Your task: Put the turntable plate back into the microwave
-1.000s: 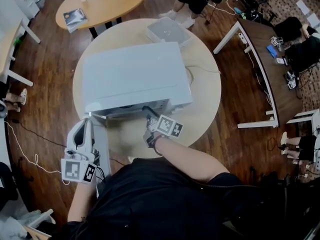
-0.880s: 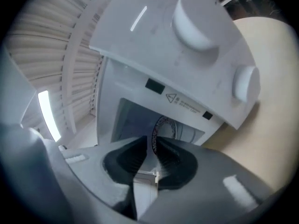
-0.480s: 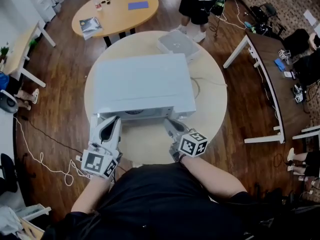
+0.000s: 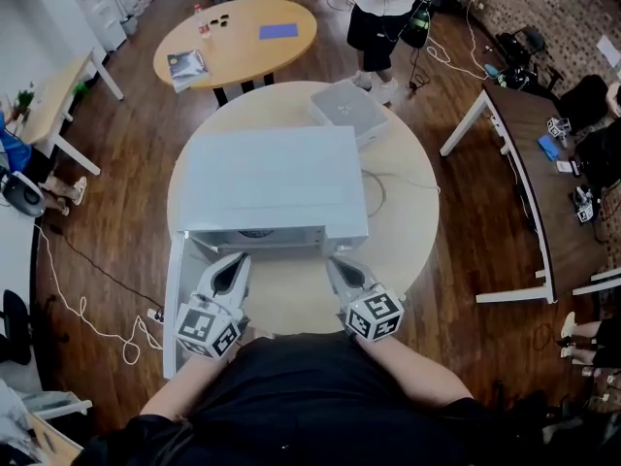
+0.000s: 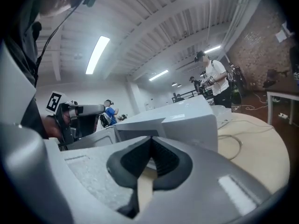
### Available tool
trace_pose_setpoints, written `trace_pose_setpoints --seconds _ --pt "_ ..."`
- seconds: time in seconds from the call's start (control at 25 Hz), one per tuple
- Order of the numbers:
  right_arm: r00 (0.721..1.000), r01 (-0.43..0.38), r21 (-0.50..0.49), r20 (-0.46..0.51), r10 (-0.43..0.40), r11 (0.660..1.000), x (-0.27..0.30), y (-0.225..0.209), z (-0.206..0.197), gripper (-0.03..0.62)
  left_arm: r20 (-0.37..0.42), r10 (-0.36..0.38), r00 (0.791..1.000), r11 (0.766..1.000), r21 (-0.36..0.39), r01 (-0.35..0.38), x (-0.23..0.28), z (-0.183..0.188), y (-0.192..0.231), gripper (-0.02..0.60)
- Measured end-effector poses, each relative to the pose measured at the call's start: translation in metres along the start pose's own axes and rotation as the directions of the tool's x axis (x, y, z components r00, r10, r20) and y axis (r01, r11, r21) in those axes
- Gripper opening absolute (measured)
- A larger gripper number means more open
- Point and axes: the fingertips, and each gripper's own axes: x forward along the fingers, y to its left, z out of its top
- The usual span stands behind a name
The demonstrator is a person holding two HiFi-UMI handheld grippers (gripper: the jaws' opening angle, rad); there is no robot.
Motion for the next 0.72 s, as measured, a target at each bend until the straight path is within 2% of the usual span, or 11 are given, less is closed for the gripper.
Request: trace_pose_setpoints --seconds 0.16,0.48,0.72 --pt "1.000 -0.006 0.013 -0.026 0.007 1.000 -0.006 -0.008 -0.011 0.002 0.001 0.010 1.000 1.000 -0.015 -0.010 0.006 0.000 -0.011 0.005" --pt "0.999 -0.032 0.013 -0.033 0.033 0.999 -0.019 -0.024 -0.018 0.002 0.002 0.018 1.000 1.000 0.017 -0.018 0.018 0.000 -0.038 0.005" --pt "0.988 -0.144 0.015 -0.052 0.144 0.989 0.009 -0.031 -0.022 0.002 0.021 0.144 0.989 0.990 0.012 -0.144 0.009 -0.011 -0.036 0.005"
